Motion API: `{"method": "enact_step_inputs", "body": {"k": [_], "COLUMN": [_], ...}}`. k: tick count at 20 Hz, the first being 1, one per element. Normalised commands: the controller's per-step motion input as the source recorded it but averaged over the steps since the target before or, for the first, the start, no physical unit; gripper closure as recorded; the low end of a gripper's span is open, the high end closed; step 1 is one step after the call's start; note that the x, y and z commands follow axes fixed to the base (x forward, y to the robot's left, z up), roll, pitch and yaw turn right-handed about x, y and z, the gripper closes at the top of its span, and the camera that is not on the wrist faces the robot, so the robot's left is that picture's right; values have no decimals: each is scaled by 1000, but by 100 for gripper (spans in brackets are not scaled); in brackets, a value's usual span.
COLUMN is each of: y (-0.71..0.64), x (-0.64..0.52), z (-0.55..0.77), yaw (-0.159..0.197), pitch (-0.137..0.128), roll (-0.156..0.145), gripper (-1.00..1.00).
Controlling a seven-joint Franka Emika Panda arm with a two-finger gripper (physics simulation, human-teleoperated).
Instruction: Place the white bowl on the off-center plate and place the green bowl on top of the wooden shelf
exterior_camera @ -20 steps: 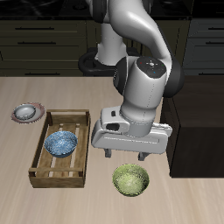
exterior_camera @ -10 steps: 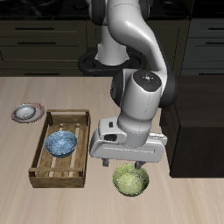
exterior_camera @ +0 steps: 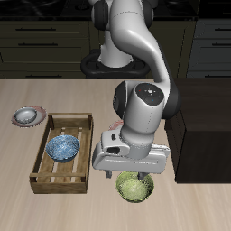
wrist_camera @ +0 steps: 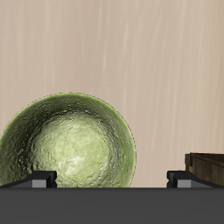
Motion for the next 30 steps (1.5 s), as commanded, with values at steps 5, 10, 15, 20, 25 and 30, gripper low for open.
{"method": "enact_step_inputs", "body": {"k": [5, 10, 15, 20, 25, 30], "y": [-68, -76, -103, -2, -9, -3], "x": [-17, 14, -4, -46, -55, -25], "z": [-164, -175, -340, -286, -37, 100], "yaw": [6, 2, -1, -11, -18, -11], "pitch": [23, 21, 45, 35, -5, -15], "roll": [-6, -6, -11, 30, 20, 23], "gripper": [-100, -100, -100, 100, 100, 100]}}
